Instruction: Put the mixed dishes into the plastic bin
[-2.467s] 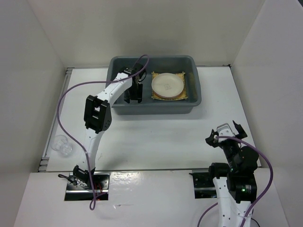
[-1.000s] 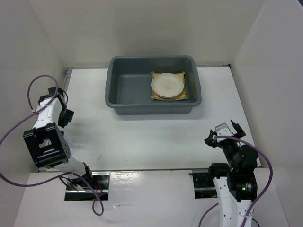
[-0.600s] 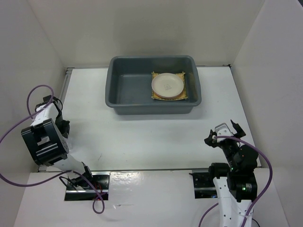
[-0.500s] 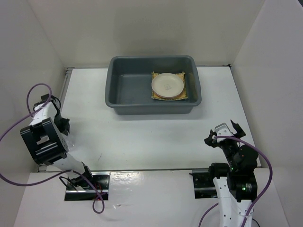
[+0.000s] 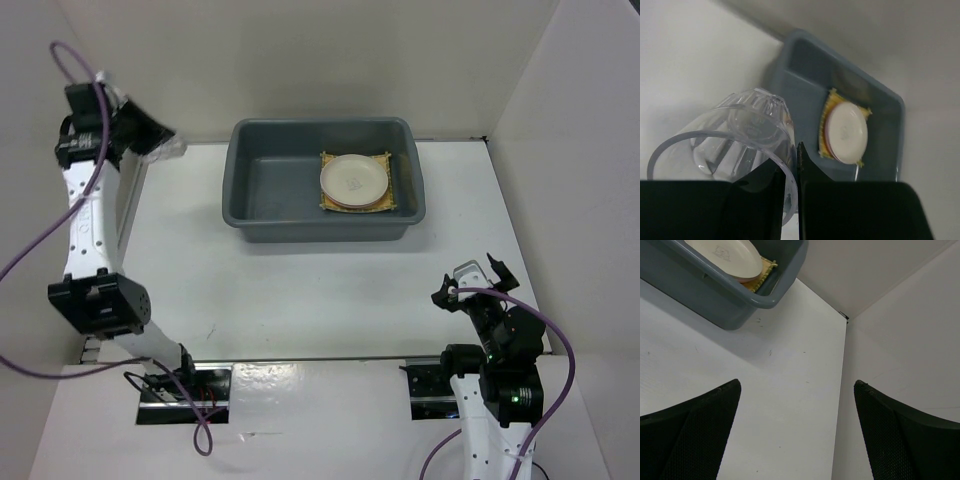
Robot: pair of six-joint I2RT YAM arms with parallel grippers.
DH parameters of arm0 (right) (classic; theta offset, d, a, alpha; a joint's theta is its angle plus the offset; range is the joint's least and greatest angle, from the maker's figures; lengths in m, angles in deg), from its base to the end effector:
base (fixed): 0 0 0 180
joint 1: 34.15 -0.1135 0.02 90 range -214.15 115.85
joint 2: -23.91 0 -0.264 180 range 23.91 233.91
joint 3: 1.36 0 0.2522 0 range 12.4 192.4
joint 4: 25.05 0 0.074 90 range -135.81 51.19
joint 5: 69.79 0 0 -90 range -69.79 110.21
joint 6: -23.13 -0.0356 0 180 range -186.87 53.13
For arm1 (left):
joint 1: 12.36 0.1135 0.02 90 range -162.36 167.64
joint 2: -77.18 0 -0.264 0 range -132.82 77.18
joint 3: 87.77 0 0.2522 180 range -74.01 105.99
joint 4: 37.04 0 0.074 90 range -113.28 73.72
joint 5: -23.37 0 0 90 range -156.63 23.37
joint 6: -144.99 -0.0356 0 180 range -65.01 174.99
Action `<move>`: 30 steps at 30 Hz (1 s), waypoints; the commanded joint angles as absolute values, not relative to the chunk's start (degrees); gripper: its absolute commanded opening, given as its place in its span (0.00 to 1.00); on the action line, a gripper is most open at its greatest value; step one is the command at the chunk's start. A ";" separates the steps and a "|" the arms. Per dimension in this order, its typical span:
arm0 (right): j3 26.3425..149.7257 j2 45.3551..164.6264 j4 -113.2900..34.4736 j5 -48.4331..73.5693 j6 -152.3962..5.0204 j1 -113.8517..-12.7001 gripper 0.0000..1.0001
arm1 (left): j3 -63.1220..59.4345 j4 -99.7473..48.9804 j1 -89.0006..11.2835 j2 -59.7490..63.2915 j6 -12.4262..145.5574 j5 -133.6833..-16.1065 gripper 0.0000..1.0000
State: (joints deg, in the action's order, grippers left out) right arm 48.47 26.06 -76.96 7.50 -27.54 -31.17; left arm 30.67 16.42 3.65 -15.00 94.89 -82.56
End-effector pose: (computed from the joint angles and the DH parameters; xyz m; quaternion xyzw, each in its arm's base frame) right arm 0.0348 0.0060 0.3019 -0.2987 0.6684 -0.1685 0.6600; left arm 0.3415 0.0878 0.4394 -0.3325 0.7805 -0.2225 0.4803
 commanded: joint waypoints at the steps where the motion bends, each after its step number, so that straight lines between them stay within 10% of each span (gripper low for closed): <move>1: 48.52 25.93 -75.81 7.29 -27.23 -31.60 0.98 | 43.54 22.46 -5.13 -24.92 84.36 -90.90 0.00; 8: 48.52 24.88 -75.81 7.82 -27.76 -32.13 0.98 | 73.01 34.73 -21.92 -45.94 76.52 -72.36 0.00; 30: 48.00 27.77 -75.29 8.87 -28.38 -32.13 0.98 | 85.68 33.32 -32.05 -71.89 69.05 -54.42 0.13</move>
